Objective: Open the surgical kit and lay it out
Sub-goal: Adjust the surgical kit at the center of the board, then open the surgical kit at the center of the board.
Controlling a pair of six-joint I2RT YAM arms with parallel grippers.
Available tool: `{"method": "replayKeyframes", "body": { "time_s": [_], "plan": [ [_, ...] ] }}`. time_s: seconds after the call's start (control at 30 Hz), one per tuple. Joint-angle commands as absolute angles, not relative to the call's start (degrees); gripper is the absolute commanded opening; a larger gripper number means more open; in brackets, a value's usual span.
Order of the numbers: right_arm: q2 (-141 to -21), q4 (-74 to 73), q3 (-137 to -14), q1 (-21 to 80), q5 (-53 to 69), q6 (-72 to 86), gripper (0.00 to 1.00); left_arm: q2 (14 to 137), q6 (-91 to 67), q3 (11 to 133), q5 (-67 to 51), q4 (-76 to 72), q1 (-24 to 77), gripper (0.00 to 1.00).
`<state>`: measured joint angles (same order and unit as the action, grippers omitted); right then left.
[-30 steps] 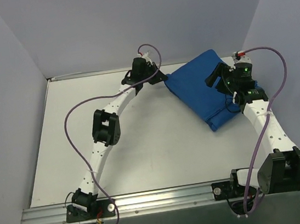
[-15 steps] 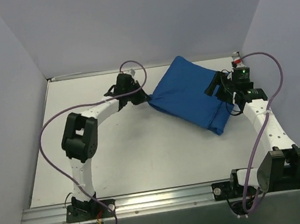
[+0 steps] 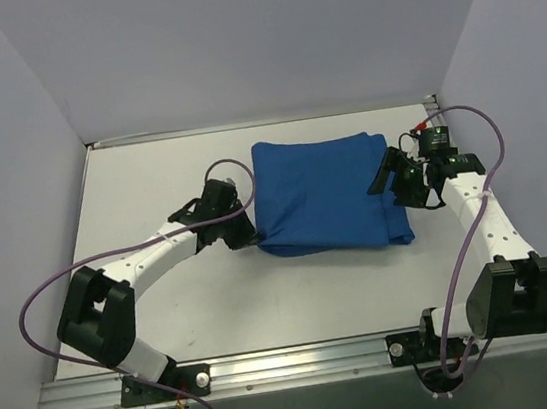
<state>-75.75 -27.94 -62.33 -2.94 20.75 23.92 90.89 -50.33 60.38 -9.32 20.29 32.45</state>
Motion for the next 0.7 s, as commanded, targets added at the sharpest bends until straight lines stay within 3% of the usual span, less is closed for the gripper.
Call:
{"method": "replayKeyframes", "body": {
  "time_s": [0.0,0.03,0.07,0.17,0.2,0.37,0.67],
  "plan": [
    [-73.57,-33.75,-61.18,-2.20,24.52,25.13,0.71,85.70,-52.65,60.73,-10.90,30.99,34.36,0.02],
    [-73.13,-34.19,-59.17,-1.50,25.04,25.83,0.71,84.65,-52.21,61.43,-10.90,32.85,34.37,0.08],
    [-72.60,-34.36,-58.11,-1.49,25.31,26.10,0.71,84.03,-50.73,62.13,-9.94,34.61,34.28,0.30],
    [-70.41,-35.77,-54.94,-1.49,24.09,26.46,0.71,81.92,-46.87,65.99,-7.56,41.39,34.19,0.63],
    [-69.36,-36.21,-54.50,-1.49,23.73,26.28,0.70,81.65,-45.80,67.31,-6.08,44.09,34.10,0.67],
    [-67.94,-36.56,-49.67,-1.49,23.29,26.19,0.69,83.40,-38.69,75.75,-4.57,50.09,33.58,0.69],
    [-69.34,-31.64,-45.70,-1.58,24.96,25.84,0.64,86.22,-32.61,84.02,-11.24,49.49,33.93,0.61]
  ]
}}
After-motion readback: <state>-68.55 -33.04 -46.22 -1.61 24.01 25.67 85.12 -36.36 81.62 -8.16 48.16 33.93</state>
